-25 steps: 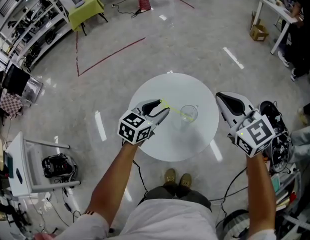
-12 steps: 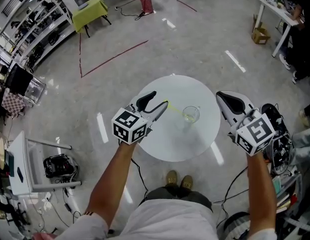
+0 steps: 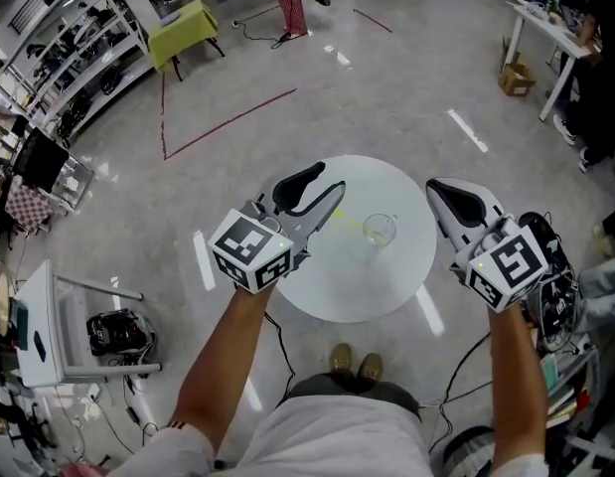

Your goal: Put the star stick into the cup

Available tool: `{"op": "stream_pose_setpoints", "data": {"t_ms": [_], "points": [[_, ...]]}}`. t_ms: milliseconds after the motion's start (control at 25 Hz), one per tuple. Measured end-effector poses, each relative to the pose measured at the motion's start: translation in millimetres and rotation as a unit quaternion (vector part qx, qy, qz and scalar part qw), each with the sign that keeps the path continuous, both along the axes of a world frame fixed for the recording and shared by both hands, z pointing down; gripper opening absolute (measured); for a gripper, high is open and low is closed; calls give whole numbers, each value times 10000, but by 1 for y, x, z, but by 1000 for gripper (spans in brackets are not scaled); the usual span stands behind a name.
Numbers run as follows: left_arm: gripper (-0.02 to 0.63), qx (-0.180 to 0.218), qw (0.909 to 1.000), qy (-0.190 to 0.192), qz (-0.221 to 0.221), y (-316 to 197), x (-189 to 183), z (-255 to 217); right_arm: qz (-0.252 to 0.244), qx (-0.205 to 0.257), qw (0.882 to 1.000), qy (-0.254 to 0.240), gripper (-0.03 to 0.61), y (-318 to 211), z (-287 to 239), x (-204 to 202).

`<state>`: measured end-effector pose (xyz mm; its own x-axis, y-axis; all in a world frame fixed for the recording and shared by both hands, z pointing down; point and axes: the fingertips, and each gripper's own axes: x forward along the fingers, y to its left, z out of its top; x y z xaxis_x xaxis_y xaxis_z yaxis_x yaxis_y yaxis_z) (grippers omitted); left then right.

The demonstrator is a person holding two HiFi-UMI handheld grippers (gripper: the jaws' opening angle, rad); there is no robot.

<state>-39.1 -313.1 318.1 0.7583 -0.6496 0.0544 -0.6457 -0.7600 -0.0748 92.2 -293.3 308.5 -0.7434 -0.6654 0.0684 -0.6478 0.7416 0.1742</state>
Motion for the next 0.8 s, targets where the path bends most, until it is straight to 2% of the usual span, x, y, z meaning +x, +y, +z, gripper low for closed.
{"op": "stream_pose_setpoints", "data": {"t_ms": [280,800], "points": [[95,361,9985,389,120,21,8,-34,-50,186,9997,-165,12,15,-20,-5],[21,484,9953,821,181,46,16,-53,-91,358,9979,-528,11,38,-41,-15]]}}
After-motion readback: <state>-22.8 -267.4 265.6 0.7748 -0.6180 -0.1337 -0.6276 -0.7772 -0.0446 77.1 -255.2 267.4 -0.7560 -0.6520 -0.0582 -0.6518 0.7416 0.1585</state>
